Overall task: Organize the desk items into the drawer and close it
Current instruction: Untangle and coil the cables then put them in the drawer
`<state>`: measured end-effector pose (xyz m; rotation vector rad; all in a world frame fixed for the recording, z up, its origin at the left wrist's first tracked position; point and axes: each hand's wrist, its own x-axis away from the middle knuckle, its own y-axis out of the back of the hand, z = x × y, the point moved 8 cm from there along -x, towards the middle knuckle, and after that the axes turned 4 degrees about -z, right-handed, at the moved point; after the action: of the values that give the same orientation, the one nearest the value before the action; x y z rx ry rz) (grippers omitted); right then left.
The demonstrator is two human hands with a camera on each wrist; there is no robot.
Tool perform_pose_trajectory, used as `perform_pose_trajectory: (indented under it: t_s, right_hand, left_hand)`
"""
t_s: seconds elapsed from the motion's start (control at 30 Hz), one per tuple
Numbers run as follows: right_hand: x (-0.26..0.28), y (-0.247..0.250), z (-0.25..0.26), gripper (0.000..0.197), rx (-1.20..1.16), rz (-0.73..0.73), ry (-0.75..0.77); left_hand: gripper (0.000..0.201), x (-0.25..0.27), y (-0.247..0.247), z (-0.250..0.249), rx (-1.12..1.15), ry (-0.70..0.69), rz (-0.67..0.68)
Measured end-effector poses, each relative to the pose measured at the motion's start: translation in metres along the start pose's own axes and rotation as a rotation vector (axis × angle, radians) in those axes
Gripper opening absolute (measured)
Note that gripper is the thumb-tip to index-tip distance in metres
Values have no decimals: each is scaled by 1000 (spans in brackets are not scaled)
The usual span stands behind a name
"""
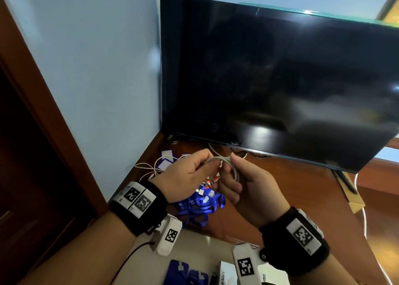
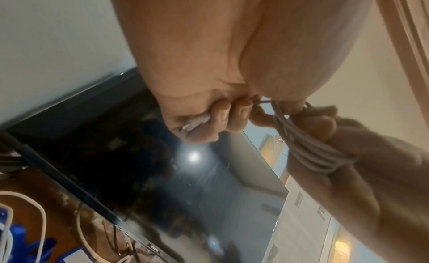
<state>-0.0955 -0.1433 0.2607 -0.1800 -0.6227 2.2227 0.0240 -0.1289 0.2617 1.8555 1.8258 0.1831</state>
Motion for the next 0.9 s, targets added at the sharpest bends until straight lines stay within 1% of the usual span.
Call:
perform_pose_trajectory:
  t_s: [0.13, 0.23, 0.27, 0.37, 0.43, 0.53, 0.57, 0.63, 0.7, 0.73, 0.83, 0.9]
  right_hand:
    - [1, -2, 0, 29, 28, 84, -41]
    - [3, 1, -1, 26, 88, 129, -107]
    - [4, 1, -2, 31, 93, 141, -129]
    - [8, -1, -5, 53, 71, 172, -186]
    - [8, -2, -9, 56, 70, 176, -209]
    - [9, -6, -14, 50, 124, 174, -225]
    - [9, -8, -15, 47, 169, 165, -212]
    - [8, -10, -12, 39, 281, 121, -140]
    - [7, -10, -10, 36, 339, 69, -64]
    - [6, -10, -10, 36, 341, 44, -43]
    - [6, -7, -11, 35, 270, -15, -14]
    - [8, -6, -10, 35, 210, -38, -3]
  left_hand:
    - [56, 4, -2, 2, -83, -39, 20]
    - [54, 7, 0, 0, -171, -84, 45]
    - [55, 7, 1, 0, -205, -94, 56]
    - [58, 10, 9, 5, -297, -103, 84]
    - [59, 10, 14, 6, -384, -112, 99]
    - [60, 11, 20, 0, -563, -177, 95]
    - [60, 12, 20, -3, -614, -195, 96]
    - [60, 14, 18, -7, -661, -220, 96]
    - [62, 15, 17, -7, -621, -209, 106]
    - [61, 16, 16, -5, -562, -185, 118]
    - [49, 21, 14, 0, -287, -83, 147]
    - [47, 24, 11, 0, -124, -30, 133]
